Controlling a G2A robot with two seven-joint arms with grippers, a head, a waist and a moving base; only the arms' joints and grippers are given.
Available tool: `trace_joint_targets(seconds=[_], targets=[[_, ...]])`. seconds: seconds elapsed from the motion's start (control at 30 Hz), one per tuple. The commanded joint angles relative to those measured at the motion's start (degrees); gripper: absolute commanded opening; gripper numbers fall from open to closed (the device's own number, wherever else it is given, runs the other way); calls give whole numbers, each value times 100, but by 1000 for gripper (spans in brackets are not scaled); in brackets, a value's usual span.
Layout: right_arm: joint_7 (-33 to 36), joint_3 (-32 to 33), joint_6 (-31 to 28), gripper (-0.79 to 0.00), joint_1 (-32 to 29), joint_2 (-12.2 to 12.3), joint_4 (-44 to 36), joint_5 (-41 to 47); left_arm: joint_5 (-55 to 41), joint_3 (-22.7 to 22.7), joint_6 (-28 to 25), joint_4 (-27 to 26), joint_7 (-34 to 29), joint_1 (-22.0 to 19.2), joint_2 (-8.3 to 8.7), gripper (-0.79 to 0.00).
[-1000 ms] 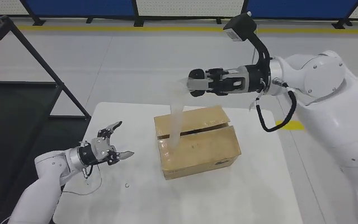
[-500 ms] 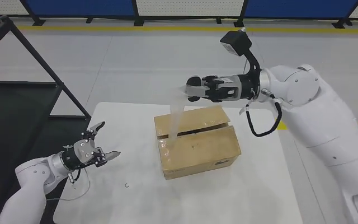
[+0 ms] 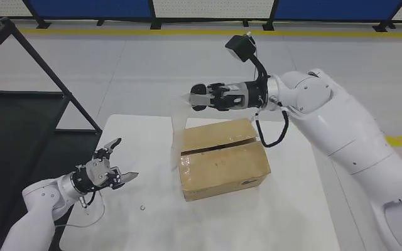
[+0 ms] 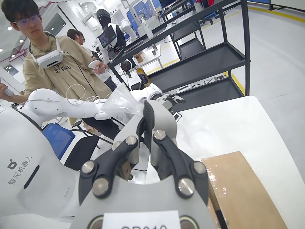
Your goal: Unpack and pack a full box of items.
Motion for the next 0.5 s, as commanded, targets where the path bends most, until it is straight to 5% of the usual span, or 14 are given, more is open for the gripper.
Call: trace_joint_targets(seconds=[0.0, 0.47], targets=[[-52, -171, -52, -785, 96, -70, 181, 56, 17, 60, -13, -6, 9, -11, -11, 0], [25, -709, 25, -785, 273, -337, 954, 528, 31, 405, 48, -42, 137, -213, -78, 0]])
